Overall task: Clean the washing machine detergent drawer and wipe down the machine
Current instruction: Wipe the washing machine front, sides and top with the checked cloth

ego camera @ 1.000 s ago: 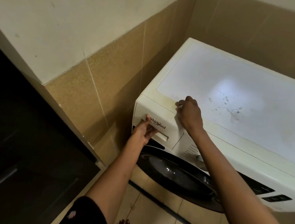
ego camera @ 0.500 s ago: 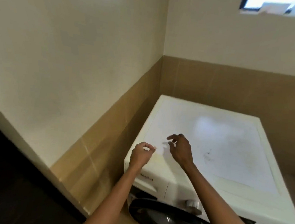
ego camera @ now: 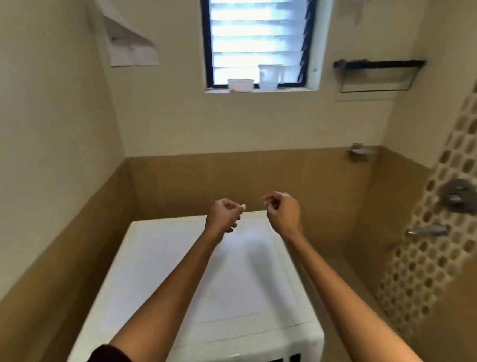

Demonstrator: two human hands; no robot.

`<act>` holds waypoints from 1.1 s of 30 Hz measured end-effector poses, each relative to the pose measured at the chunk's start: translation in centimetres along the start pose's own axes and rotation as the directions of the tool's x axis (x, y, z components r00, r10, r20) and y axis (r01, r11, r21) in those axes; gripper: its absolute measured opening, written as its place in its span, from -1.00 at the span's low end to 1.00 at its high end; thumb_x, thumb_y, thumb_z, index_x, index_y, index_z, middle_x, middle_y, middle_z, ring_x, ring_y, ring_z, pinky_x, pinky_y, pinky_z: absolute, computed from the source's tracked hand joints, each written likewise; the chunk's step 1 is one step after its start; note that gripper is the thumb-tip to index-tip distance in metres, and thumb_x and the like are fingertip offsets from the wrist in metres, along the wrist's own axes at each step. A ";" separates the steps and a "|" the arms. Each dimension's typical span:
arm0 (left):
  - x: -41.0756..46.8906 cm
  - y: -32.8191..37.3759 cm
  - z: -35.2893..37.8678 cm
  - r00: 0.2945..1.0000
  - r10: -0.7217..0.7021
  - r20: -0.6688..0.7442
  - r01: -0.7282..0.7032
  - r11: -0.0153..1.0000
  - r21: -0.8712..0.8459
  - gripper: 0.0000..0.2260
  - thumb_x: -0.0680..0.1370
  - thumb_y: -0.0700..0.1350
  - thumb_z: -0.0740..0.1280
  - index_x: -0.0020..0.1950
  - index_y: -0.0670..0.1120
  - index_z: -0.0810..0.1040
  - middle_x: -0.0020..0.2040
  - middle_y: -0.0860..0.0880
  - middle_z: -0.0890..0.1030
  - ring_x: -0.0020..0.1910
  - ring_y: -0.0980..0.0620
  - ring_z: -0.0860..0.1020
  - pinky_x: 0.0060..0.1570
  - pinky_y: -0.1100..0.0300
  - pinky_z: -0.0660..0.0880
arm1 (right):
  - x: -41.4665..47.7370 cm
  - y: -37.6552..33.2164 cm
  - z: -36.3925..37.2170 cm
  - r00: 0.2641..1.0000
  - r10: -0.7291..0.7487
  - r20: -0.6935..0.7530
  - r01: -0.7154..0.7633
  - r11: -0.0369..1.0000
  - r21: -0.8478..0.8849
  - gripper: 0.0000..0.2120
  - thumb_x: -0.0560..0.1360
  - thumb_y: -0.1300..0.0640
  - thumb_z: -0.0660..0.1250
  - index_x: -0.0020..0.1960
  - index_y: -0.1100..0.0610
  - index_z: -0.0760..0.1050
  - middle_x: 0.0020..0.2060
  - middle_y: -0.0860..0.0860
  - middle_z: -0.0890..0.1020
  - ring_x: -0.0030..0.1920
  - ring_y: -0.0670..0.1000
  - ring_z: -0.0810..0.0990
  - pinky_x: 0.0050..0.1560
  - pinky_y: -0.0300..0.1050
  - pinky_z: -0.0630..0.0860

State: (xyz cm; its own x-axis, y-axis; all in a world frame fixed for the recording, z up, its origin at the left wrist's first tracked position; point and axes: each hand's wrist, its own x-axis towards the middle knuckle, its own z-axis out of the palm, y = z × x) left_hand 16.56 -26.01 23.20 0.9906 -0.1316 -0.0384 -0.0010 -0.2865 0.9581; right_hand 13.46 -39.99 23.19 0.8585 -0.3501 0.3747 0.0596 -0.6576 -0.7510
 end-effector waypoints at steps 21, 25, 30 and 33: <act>15.9 20.9 34.6 0.983 0.101 0.151 -0.060 0.966 -0.252 -0.86 0.54 -0.12 0.34 -0.22 -0.06 0.46 -0.37 -0.02 0.50 -0.60 0.16 0.37 -0.58 0.34 0.34 | 25.8 20.5 -29.0 0.951 0.004 -0.309 -0.031 0.996 -0.085 -0.81 0.50 0.31 0.28 0.02 0.17 0.63 -0.09 0.12 0.68 -0.13 0.00 0.61 -0.08 -0.25 0.51; 20.5 23.4 36.7 0.978 0.156 0.139 -0.109 0.949 -0.297 -0.88 0.54 -0.11 0.33 -0.18 -0.08 0.48 -0.30 -0.04 0.52 -0.46 0.09 0.41 -0.44 0.27 0.43 | 31.3 21.9 -29.9 0.936 -0.051 -0.348 0.026 0.997 -0.078 -0.82 0.51 0.29 0.29 0.05 0.17 0.61 -0.06 0.08 0.65 -0.15 -0.08 0.54 -0.14 -0.33 0.46; 28.8 27.5 38.9 0.956 0.285 0.069 -0.246 0.907 -0.340 -0.92 0.54 -0.12 0.33 -0.11 -0.11 0.51 -0.26 -0.06 0.54 -0.39 0.08 0.44 -0.36 0.26 0.46 | 40.4 23.1 -30.1 0.914 -0.104 -0.392 0.086 0.994 -0.063 -0.84 0.52 0.27 0.29 0.01 0.16 0.63 -0.11 0.08 0.65 -0.18 -0.08 0.53 -0.14 -0.25 0.46; 34.7 30.2 39.9 0.941 0.337 0.012 -0.318 0.900 -0.299 -0.87 0.54 -0.10 0.33 0.00 -0.15 0.54 -0.21 -0.06 0.56 -0.32 0.08 0.47 -0.35 0.29 0.47 | 46.7 23.6 -30.2 0.910 -0.120 -0.398 0.095 0.992 -0.082 -0.85 0.52 0.25 0.30 0.00 0.16 0.64 -0.13 0.09 0.65 -0.21 -0.08 0.52 -0.15 -0.26 0.44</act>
State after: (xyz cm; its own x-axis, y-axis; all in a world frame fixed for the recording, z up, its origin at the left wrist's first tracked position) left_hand 45.40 -77.14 39.50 0.9306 -0.2319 0.2832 -0.2750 0.0676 0.9591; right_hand 39.63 -91.98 39.39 0.5710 -0.5050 0.6473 0.0990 -0.7404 -0.6649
